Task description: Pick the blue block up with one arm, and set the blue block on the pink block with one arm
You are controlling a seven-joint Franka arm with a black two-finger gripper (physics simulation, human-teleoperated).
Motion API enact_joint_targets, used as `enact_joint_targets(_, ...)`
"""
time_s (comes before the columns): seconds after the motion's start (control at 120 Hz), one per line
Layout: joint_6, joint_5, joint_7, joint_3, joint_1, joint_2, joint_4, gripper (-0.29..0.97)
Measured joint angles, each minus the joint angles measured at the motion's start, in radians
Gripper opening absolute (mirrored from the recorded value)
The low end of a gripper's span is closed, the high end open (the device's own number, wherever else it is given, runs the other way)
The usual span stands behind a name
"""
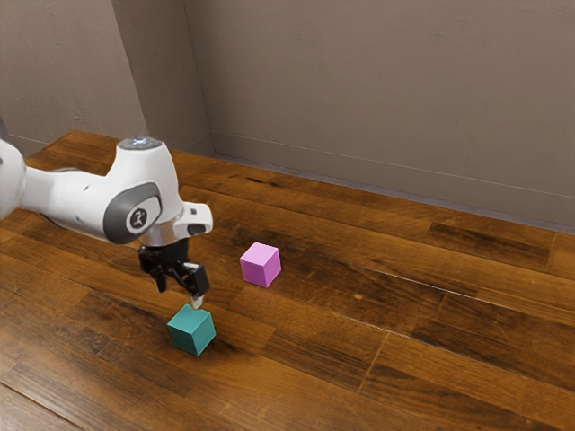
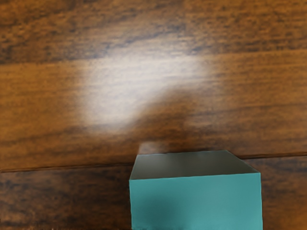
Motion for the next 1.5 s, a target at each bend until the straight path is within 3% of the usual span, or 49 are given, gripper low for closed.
enact_joint_targets(0.35,0.03,0.081,-0.061,-0.052,-0.019,-0.019,-0.058,0.68)
enact_joint_targets(0.617,0.054,0.082,-0.075,-0.038,-0.083,-0.01,-0.065,0.68)
enact_joint_targets(0.917,0.074,0.079,-0.089,-0.031,0.015,0.018,-0.064,0.68)
enact_joint_targets(1.5,0.097,0.078,-0.102,-0.033,-0.006,0.032,-0.058,0.68)
